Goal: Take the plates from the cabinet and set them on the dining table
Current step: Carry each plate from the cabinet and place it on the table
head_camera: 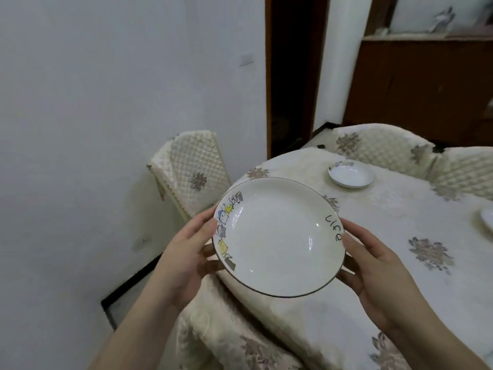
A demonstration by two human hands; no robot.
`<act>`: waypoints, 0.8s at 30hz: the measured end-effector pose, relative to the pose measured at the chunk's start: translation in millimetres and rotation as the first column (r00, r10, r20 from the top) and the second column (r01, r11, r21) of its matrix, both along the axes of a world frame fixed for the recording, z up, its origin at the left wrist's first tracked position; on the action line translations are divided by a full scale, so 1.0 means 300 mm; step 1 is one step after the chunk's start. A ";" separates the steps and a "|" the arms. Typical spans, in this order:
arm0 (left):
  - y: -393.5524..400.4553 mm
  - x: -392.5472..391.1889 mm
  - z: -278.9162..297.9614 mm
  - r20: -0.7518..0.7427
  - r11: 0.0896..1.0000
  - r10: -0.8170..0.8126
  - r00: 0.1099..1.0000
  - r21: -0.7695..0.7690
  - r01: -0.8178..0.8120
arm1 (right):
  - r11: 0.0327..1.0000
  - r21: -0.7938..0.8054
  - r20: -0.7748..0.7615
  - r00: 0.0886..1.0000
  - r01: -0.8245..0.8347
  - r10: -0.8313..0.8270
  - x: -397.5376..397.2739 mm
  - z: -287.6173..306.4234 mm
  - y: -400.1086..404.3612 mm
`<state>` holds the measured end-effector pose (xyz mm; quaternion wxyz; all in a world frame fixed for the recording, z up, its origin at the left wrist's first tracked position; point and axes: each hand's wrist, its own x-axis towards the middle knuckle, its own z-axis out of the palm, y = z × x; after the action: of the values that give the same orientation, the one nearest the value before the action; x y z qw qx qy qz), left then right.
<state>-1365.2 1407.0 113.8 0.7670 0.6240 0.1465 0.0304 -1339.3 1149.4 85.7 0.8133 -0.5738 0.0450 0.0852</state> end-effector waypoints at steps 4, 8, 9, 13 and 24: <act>-0.026 0.177 0.008 0.005 0.989 -0.146 0.989 -0.012 0.146 | 0.988 0.016 0.013 0.988 0.151 -0.151 0.059 0.020 -0.030; -0.089 0.329 -0.005 -0.013 0.974 -0.225 0.974 -0.042 0.224 | 0.968 0.000 0.023 0.967 0.252 -0.252 0.139 0.032 -0.075; -0.105 0.360 -0.005 -0.016 0.970 -0.237 0.971 -0.055 0.236 | 0.963 -0.004 0.027 0.963 0.268 -0.268 0.159 0.036 -0.087; -0.143 0.476 -0.001 -0.038 0.951 -0.306 0.951 -0.065 0.303 | 0.945 0.004 0.031 0.944 0.328 -0.328 0.235 0.039 -0.116; -0.139 0.785 -0.112 -0.126 0.805 -0.593 0.795 -0.089 0.587 | 0.816 -0.057 -0.028 0.816 0.576 -0.578 0.303 -0.052 -0.052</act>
<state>-1129.7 1365.3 80.3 0.7391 0.6216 0.0018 -0.2594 -1248.5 1133.7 70.1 0.7863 -0.5499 0.2363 -0.1535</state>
